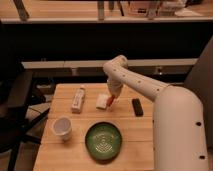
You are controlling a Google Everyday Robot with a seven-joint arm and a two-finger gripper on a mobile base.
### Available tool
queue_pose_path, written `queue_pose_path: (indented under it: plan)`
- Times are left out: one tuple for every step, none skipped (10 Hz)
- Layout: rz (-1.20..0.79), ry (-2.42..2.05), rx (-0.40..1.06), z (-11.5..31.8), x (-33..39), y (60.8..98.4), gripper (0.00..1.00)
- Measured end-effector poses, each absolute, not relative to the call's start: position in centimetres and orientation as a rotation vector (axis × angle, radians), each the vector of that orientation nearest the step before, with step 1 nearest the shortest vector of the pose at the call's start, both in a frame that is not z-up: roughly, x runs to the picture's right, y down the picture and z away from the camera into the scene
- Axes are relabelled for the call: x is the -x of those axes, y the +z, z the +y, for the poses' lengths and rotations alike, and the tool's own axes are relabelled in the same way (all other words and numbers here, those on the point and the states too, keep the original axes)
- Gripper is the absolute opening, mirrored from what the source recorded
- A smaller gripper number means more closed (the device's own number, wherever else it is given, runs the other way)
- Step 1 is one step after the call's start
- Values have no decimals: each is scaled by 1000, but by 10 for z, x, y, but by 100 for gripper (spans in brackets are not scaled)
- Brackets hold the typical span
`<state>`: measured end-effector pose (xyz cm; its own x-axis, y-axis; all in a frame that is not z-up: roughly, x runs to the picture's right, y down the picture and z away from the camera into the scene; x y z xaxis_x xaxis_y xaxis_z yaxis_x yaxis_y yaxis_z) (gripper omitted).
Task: Place the pepper on the white sponge
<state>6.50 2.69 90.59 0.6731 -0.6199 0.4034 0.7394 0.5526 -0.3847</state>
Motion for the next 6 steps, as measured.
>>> queue_pose_path:
  plan:
    - [-231,-816,560,26,-65,907,0]
    - [-228,-824,556,26,-66,908,0]
    - [-234,-837,552,25,-59,910,0]
    - [-236,-844,549,25,-56,911,0]
    - [-236,-850,546,25,-53,912,0]
    - [-237,-857,543,24,-52,913,0]
